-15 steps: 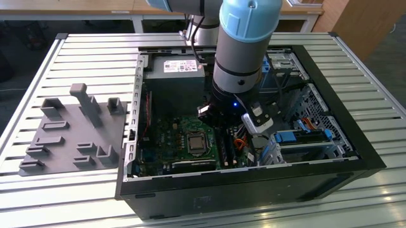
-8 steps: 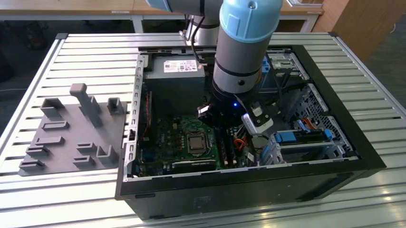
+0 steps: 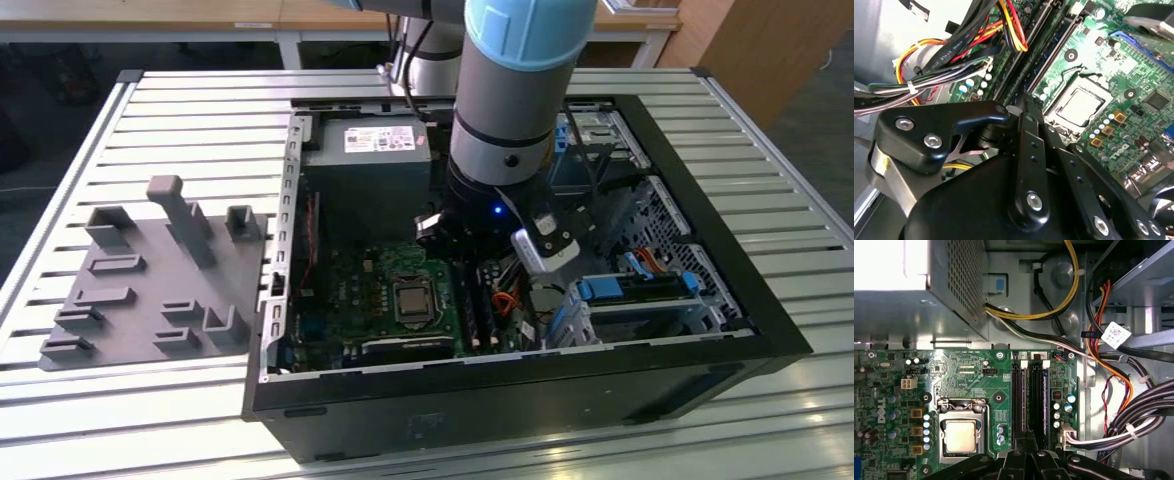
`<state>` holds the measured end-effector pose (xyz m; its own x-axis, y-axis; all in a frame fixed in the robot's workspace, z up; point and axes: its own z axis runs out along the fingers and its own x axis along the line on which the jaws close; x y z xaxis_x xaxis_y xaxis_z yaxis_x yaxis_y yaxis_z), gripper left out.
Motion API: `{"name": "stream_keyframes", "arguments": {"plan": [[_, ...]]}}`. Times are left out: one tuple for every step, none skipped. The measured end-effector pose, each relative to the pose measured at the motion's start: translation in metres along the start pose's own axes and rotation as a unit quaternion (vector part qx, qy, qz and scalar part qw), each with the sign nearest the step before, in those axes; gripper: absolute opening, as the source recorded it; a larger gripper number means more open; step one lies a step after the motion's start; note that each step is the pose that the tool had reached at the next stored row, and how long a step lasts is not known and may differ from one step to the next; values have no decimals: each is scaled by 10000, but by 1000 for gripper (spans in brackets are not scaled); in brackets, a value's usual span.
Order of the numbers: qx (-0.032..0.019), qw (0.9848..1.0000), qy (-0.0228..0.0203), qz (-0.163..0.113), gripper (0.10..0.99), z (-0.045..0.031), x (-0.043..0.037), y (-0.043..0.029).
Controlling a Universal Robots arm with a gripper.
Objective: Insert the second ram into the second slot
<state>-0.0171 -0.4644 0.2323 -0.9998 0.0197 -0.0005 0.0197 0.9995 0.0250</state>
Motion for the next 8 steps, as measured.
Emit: {"name": "stream_keyframes", "arguments": {"plan": [[1, 10000, 6, 0, 106, -11, 0, 0], [1, 10000, 9, 1, 106, -23, 0, 0], [1, 10000, 10, 0, 106, -34, 0, 1], [0, 10000, 12, -1, 106, -38, 0, 1], [0, 10000, 11, -2, 106, -41, 0, 1], [-1, 10000, 11, -2, 106, -43, 0, 1], [2, 10000, 12, -2, 106, -51, 0, 1], [1, 10000, 12, -2, 106, -59, 0, 1]]}}
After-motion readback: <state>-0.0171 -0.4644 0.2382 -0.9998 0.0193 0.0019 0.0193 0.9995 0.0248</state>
